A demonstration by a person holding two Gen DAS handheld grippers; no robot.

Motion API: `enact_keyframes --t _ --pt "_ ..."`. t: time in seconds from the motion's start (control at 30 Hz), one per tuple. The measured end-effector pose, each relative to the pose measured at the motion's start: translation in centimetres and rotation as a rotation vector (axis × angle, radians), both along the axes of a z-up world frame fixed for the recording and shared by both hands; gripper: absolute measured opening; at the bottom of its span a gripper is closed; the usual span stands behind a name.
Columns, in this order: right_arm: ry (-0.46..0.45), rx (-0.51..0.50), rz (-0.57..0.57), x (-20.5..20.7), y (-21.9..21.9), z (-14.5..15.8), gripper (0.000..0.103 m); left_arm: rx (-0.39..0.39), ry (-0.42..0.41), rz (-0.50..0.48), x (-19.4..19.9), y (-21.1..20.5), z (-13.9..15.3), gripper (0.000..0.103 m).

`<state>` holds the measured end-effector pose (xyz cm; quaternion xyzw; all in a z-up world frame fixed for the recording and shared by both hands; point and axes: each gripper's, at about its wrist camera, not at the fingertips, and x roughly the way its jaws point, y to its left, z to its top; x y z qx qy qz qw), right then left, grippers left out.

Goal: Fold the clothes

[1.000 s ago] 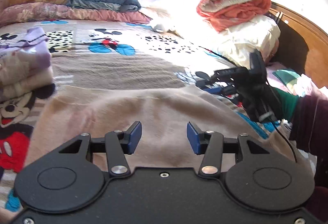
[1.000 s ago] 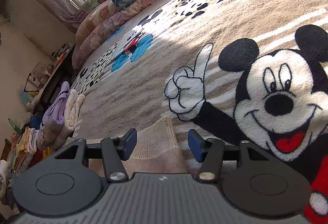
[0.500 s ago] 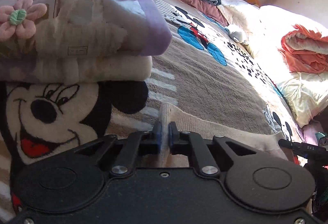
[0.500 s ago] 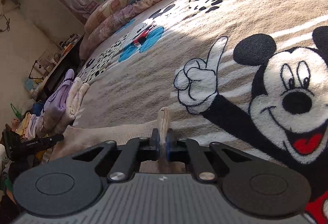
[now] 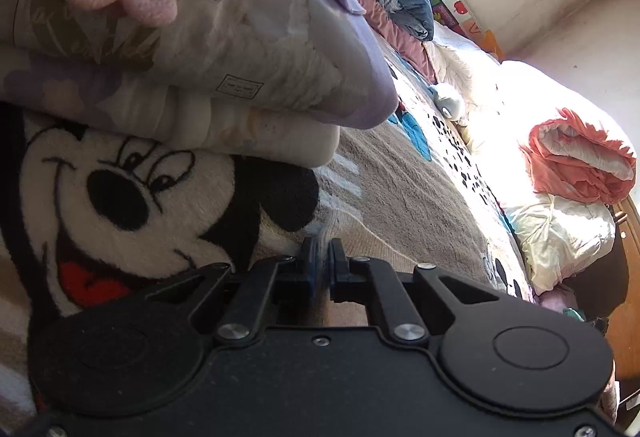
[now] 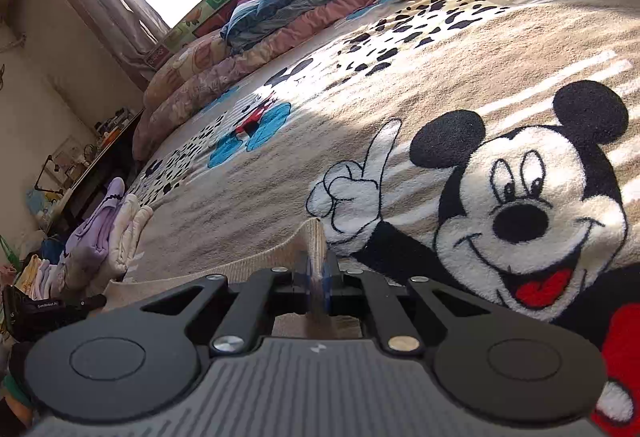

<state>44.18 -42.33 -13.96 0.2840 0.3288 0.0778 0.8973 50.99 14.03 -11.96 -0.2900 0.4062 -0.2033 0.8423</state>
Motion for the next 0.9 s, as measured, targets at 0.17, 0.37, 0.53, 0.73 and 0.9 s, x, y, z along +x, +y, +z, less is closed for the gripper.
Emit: enact_keyframes --t 0.17,0.37,0.53,0.73,0.9 --pt "0.021 -0.044 0.026 0.5 0.0 -1.9 0.003 0.042 0.014 0.008 0.1 -0.3 -0.1 0.009" --pt "0.013 -0.101 0.034 0.3 0.9 -1.2 0.006 0.172 -0.019 -0.006 -0.4 -1.8 1.1 0.012" --pt "0.065 -0.209 0.03 0.7 1.8 0.8 0.021 0.508 -0.117 -0.046 -2.0 -5.7 4.1 0.02" --pt "0.021 -0.401 0.005 -2.0 2.6 4.3 0.044 0.656 -0.223 -0.008 -6.7 -6.7 7.0 0.021" --pt "-0.087 -0.429 0.158 -6.2 6.5 5.7 0.043 0.517 -0.293 -0.082 -10.5 -9.9 6.9 0.021"
